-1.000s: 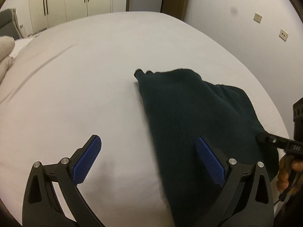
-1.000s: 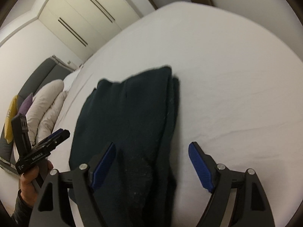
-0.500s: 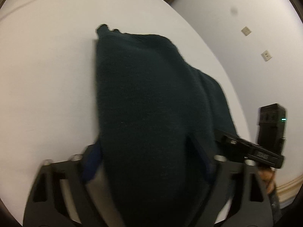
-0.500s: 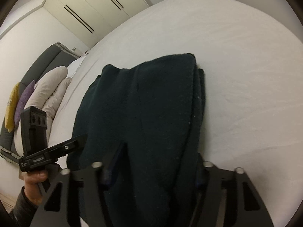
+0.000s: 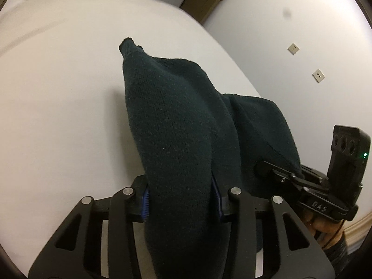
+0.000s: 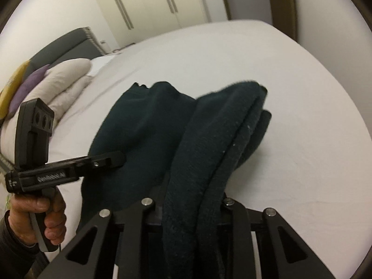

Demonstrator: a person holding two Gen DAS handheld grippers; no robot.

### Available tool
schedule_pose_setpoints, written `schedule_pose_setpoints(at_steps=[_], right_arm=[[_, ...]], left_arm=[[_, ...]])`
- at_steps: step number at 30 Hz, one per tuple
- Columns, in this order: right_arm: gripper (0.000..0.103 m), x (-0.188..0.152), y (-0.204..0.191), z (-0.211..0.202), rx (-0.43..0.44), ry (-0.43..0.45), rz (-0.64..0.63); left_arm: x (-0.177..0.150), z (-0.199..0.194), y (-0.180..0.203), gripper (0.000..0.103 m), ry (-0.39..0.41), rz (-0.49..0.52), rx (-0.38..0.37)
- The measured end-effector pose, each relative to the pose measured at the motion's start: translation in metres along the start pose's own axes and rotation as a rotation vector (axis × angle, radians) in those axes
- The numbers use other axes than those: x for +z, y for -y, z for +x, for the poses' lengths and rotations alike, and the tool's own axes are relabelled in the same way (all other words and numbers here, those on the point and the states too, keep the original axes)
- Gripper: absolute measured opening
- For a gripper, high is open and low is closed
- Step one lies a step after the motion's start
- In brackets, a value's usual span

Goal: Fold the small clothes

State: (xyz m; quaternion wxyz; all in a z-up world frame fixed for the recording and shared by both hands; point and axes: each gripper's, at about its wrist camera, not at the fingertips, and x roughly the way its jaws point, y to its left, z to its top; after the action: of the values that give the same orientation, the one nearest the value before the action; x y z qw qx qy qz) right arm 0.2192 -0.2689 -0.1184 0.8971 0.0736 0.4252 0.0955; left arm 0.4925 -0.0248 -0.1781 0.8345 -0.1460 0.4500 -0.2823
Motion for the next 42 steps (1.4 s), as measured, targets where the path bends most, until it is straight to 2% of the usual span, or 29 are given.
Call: schedule_pose_setpoints(at_steps=[3, 6, 9, 12, 15, 17, 19, 21, 22, 23, 24, 25, 27, 29, 30, 32, 33, 34, 36, 37, 38, 39, 42], right_arm=[[0.026, 0.009, -0.038, -0.009, 0.051, 0.029, -0.027], [0.026, 0.015, -0.076, -0.01, 0.138, 0.026, -0.031], [0.026, 0.006, -0.117, -0.003, 0.214, 0.01, -0.037], [0.026, -0.014, -0.147, 0.013, 0.259, -0.013, -0.031], [0.026, -0.038, -0.167, 0.041, 0.252, -0.044, -0.027], [0.026, -0.052, -0.165, 0.063, 0.25, -0.072, 0.034], [0.026, -0.069, -0.161, 0.082, 0.217, -0.104, 0.091], [0.029, -0.077, -0.161, 0.098, 0.195, -0.109, 0.116], [0.03, -0.083, -0.152, 0.1, 0.219, -0.103, 0.15], [0.036, -0.088, -0.145, 0.099, 0.233, -0.095, 0.171], [0.049, -0.09, -0.141, 0.102, 0.242, -0.094, 0.191], [0.05, -0.092, -0.136, 0.103, 0.259, -0.092, 0.212], [0.057, -0.092, -0.131, 0.099, 0.28, -0.091, 0.228], [0.066, -0.09, -0.131, 0.092, 0.249, -0.089, 0.23], [0.07, -0.09, -0.131, 0.084, 0.222, -0.083, 0.23], [0.071, -0.096, -0.12, 0.06, 0.194, -0.055, 0.223], [0.072, -0.097, -0.119, 0.05, 0.173, -0.04, 0.215], [0.074, -0.099, -0.122, 0.036, 0.112, -0.014, 0.193], [0.079, -0.103, -0.132, 0.009, 0.016, 0.047, 0.144], [0.08, -0.104, -0.136, -0.003, -0.005, 0.075, 0.125], [0.085, -0.104, -0.143, -0.014, -0.027, 0.098, 0.109], [0.09, -0.106, -0.149, -0.028, -0.056, 0.128, 0.088], [0.101, -0.109, -0.176, -0.067, -0.133, 0.245, 0.011]], left_arm=[[-0.001, -0.05, -0.014, 0.038, 0.042, 0.004, 0.021], [-0.01, -0.1, -0.031, 0.039, 0.065, 0.022, 0.063], [-0.028, -0.142, -0.054, 0.039, 0.068, 0.034, 0.112], [-0.05, -0.164, -0.076, 0.04, 0.059, 0.03, 0.153], [-0.069, -0.164, -0.098, 0.04, 0.033, 0.019, 0.185], [-0.078, -0.151, -0.108, 0.04, 0.012, 0.028, 0.212], [-0.089, -0.129, -0.121, 0.042, -0.027, 0.001, 0.205], [-0.095, -0.111, -0.12, 0.05, -0.027, -0.01, 0.226], [-0.098, -0.108, -0.124, 0.057, -0.007, -0.023, 0.215], [-0.101, -0.103, -0.124, 0.063, 0.012, -0.038, 0.2], [-0.103, -0.103, -0.131, 0.068, 0.023, -0.058, 0.187], [-0.107, -0.101, -0.135, 0.076, 0.033, -0.084, 0.18], [-0.112, -0.103, -0.139, 0.077, 0.051, -0.118, 0.147], [-0.116, -0.11, -0.134, 0.078, 0.053, -0.117, 0.166], [-0.119, -0.119, -0.129, 0.077, 0.062, -0.103, 0.201], [-0.125, -0.137, -0.114, 0.077, 0.113, -0.026, 0.304], [-0.129, -0.147, -0.101, 0.077, 0.142, 0.023, 0.362], [-0.136, -0.161, -0.082, 0.078, 0.186, 0.097, 0.456], [-0.146, -0.182, -0.06, 0.082, 0.251, 0.17, 0.577], [-0.153, -0.196, -0.041, 0.09, 0.307, 0.212, 0.644], [-0.152, -0.225, -0.057, 0.1, 0.339, 0.23, 0.672], [-0.158, -0.235, -0.043, 0.103, 0.386, 0.257, 0.713], [-0.168, -0.277, -0.009, 0.103, 0.501, 0.312, 0.827]])
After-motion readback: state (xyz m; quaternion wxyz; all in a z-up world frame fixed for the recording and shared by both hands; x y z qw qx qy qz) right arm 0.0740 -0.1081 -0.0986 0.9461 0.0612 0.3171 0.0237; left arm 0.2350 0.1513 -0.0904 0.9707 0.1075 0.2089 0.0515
